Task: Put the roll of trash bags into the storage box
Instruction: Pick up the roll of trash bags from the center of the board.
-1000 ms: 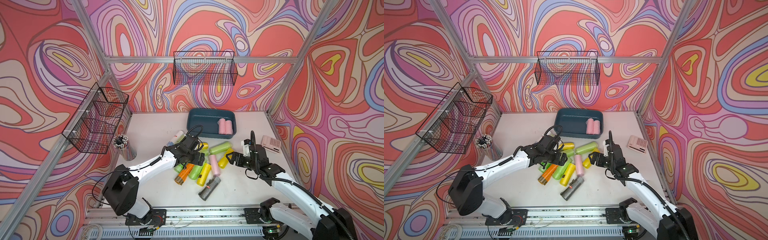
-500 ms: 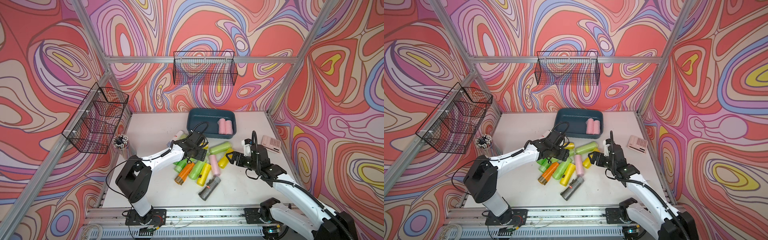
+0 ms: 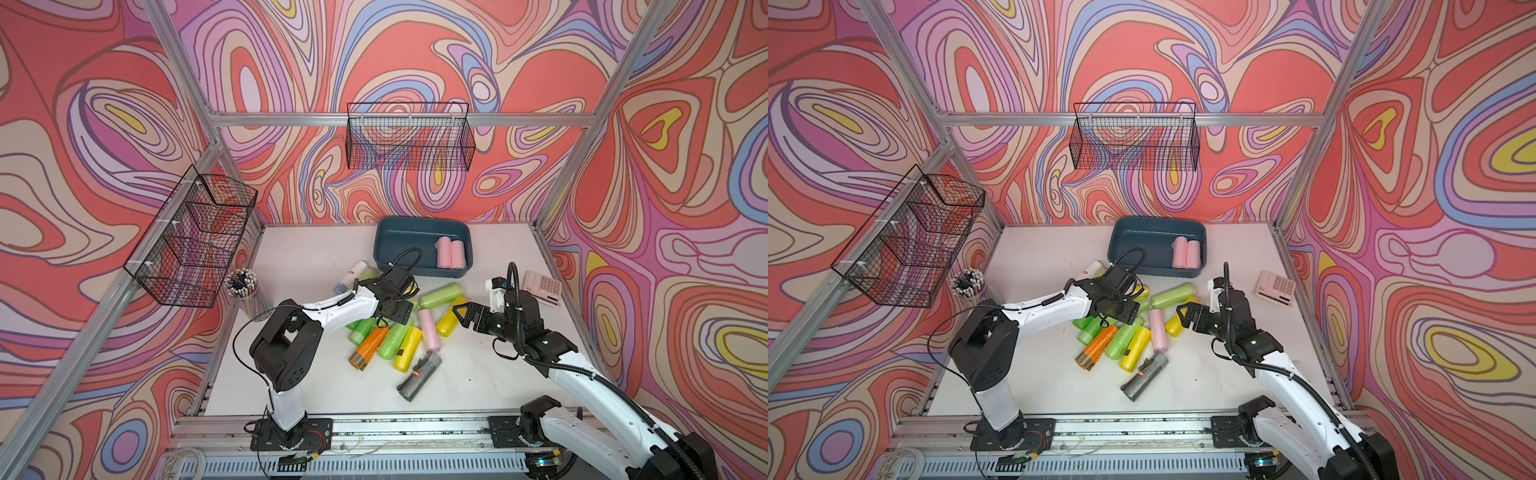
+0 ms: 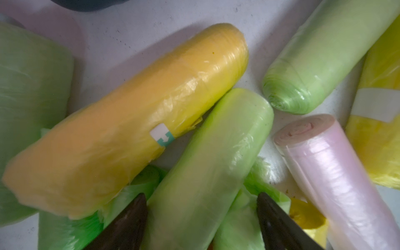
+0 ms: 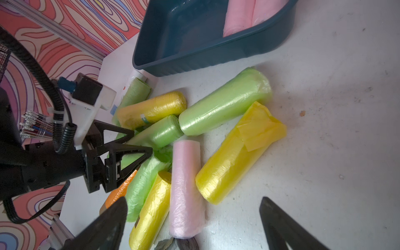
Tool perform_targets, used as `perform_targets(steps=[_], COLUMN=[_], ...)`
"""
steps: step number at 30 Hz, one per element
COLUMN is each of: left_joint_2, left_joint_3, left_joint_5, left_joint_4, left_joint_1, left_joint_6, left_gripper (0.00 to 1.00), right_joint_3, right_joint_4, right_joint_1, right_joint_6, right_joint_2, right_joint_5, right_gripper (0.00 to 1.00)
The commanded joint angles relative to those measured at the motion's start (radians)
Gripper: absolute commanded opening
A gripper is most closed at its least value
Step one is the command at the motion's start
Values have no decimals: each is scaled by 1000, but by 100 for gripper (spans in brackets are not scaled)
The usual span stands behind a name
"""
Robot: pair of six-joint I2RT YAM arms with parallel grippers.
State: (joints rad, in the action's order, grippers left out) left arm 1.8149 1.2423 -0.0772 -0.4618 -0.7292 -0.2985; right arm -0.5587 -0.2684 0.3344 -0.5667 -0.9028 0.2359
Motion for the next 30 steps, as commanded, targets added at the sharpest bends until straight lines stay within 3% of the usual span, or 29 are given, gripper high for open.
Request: perform_targets(steps=[1,10,17,27,30], left_joint_2=[31,74,101,107,92], left_joint_3=[19,14,-10,-18,-28], left_joint_5=[-29,-59,-4,2,-9], left_joint_4=[-17,10,62,87,98], left_joint_1=[-13,-28,-36,-47,-54], left_joint_6=[9,-9,-61,-117,-111], left_gripper=[80,81,80,67,55], right_joint_3=[9,33,30,57,60], right_joint_4=[-14,-11,-51,-34,-32], right_joint_1=[-3,-3,-3,-3,-3], right_joint_6=[-14,-22,-22,-25,-21], right_joint_2=[25,53,88,96,90], right_joint_5=[2,-11,-34,-38,-37], right_gripper=[97,97,97,97,97])
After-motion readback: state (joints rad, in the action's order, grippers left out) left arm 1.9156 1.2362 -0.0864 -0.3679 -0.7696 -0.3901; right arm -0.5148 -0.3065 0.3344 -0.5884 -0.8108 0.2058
